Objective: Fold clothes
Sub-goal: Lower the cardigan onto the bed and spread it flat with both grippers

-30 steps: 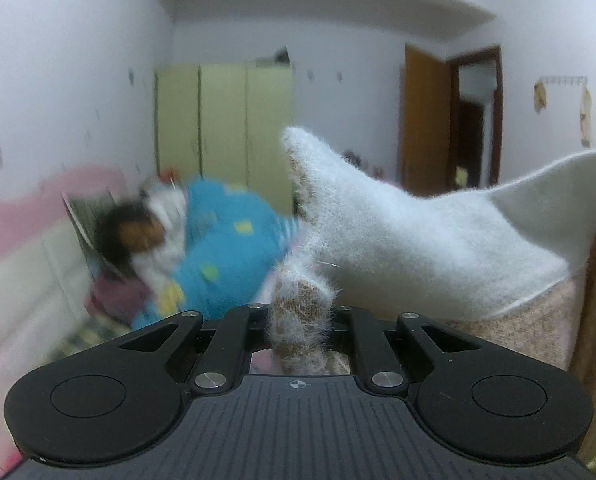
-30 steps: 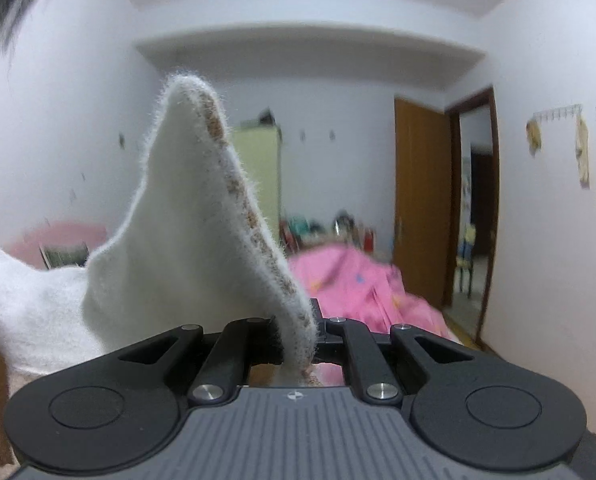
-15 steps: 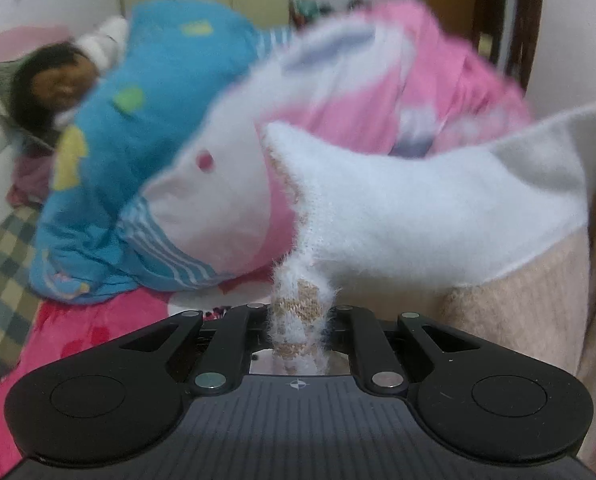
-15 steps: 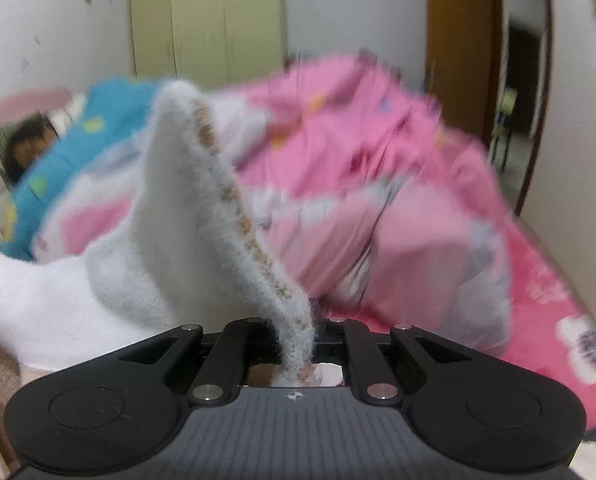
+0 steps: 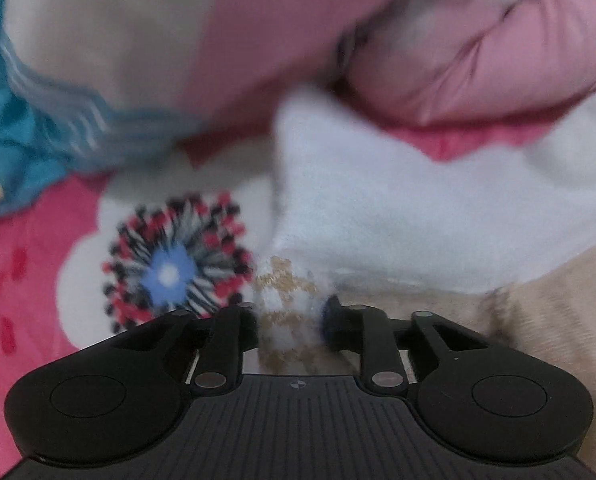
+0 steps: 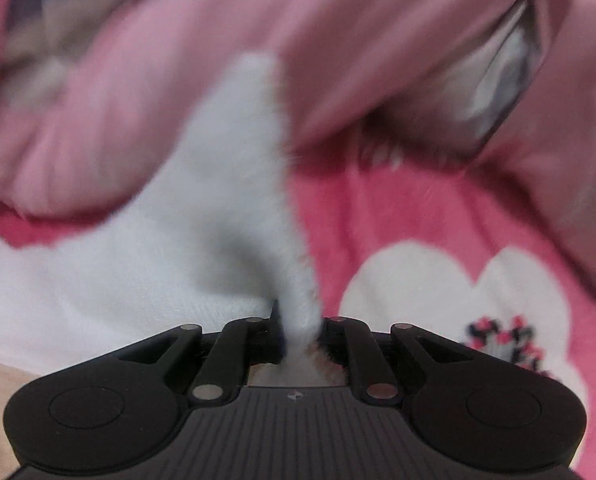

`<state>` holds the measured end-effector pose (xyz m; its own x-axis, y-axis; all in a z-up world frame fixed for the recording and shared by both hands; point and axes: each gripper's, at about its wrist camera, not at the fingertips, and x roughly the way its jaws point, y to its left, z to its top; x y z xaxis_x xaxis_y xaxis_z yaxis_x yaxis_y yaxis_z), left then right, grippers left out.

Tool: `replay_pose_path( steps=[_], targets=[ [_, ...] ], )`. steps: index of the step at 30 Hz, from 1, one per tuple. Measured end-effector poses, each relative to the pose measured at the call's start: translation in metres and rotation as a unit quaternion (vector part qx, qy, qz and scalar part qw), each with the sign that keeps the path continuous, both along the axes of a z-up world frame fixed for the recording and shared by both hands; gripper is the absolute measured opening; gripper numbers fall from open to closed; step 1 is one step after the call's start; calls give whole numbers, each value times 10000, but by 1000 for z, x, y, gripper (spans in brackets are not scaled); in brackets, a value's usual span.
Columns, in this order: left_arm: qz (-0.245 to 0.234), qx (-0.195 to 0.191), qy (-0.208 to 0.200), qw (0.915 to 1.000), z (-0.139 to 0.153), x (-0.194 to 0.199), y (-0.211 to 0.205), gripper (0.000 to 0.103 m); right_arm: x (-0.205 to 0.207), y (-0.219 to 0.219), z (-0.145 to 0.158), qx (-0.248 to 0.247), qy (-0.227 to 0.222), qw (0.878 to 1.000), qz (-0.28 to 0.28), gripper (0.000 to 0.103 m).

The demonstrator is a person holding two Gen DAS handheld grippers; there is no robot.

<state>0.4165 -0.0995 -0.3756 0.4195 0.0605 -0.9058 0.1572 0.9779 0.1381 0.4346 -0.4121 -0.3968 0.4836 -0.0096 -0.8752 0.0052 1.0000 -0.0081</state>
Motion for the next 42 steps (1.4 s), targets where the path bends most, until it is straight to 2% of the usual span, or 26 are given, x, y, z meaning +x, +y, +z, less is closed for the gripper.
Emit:
replay_pose_path(
  steps=[2,3,5,6,9,12,15,18,21,23,25,26,29,32,34,36,38,40,42],
  targets=[
    [37,15,-12,10000,1,-2,2,29,-3,-1,4,-33,-10,10000,28,13],
    [60,-63,-15,10000,6,-4,4,30,-6,-3,7,-36,2,10000,33,16],
    [144,-501,32,9986,26,-11,17,48,-12,-7,19,-86,95,9999,83,38],
    [196,-704,5,9973,36,-15,24,57,-18,-11,27,-80,124,9998,103,52],
    [286,-1231,-156,9919,77,-33,46,71,-46,-25,56,188,80,9997,92,55],
    [402,-1602,-263,9859,124,-55,75,71,-75,-36,87,404,-17,9992,-63,60],
    [560,-1812,-431,9809,176,-88,112,71,-106,-43,117,999,-201,9947,-104,60],
    [715,-1687,-664,9808,233,-138,156,71,-135,-43,143,1874,-311,9816,190,60],
    [1026,-1241,-984,9820,294,-194,201,71,-161,-24,161,2693,-236,9610,590,60],
    [1361,-912,-1111,9802,325,-233,232,71,-173,1,163,3309,31,9401,818,60],
    [1562,-558,-1153,9794,340,-262,252,71,-183,28,163,3861,313,9160,1042,60],
    [1643,-357,-1164,9789,345,-276,262,71,-188,45,158,4005,481,9078,1150,60],
    [1772,14,-1046,9786,327,-301,279,71,-205,103,135,3984,1004,9003,1434,60],
    [1822,160,-849,9794,291,-321,293,71,-230,153,108,3279,1312,9222,1572,59],
    [1816,-13,-641,9813,256,-332,297,71,-246,182,90,2705,1494,9367,1644,58],
    [1747,-314,-376,9834,218,-343,297,70,-262,203,70,2383,1758,9415,1607,57],
    [1573,-663,-109,9853,179,-355,288,68,-276,215,52,2379,2050,9383,1451,49],
    [1216,-852,99,9889,148,-367,273,64,-287,223,39,2434,2261,9343,1289,30],
    [753,-982,226,9921,122,-378,255,62,-292,225,45,2366,2159,9391,1243,16]
  ],
)
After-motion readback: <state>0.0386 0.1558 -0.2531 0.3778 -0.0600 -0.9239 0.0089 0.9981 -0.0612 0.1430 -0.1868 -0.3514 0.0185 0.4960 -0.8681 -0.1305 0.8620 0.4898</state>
